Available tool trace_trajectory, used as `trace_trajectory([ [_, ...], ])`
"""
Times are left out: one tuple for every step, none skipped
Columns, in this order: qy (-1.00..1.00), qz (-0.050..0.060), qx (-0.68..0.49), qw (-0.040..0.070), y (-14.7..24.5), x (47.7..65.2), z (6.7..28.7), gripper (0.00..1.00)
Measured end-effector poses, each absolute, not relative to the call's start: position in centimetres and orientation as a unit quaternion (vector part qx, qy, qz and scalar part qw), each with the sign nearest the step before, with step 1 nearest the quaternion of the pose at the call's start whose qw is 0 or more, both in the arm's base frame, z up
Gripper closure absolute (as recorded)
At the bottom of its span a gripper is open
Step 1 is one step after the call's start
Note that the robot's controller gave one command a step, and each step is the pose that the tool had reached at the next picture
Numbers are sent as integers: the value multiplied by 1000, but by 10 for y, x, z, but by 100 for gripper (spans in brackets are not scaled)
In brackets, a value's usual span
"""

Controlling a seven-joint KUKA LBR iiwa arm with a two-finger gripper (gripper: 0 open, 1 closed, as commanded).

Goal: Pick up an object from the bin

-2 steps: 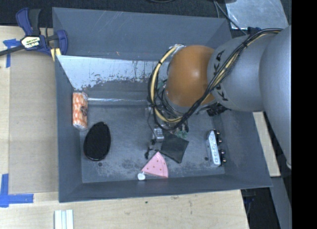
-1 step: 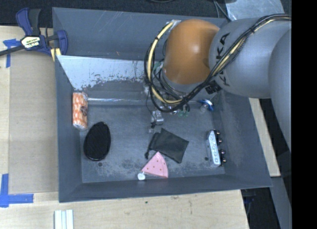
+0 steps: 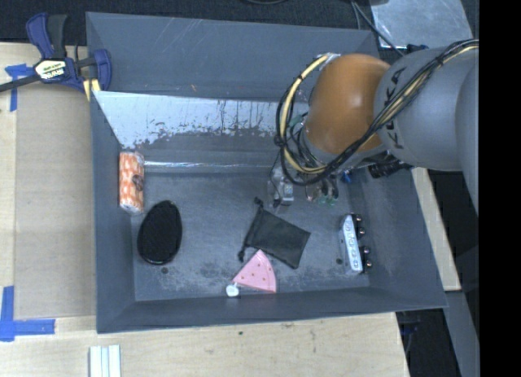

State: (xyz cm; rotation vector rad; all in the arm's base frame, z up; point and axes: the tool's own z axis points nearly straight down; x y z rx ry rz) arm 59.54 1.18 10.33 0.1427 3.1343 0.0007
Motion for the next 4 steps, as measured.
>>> trace_trajectory([
  [999, 1, 45, 2, 12, 596, 103, 100],
  [1000, 0, 22, 6, 2, 568, 165, 100],
  [1000, 1, 13, 4, 14, 584, 216, 0],
  [1000, 1, 13, 4, 14, 584, 216, 0],
])
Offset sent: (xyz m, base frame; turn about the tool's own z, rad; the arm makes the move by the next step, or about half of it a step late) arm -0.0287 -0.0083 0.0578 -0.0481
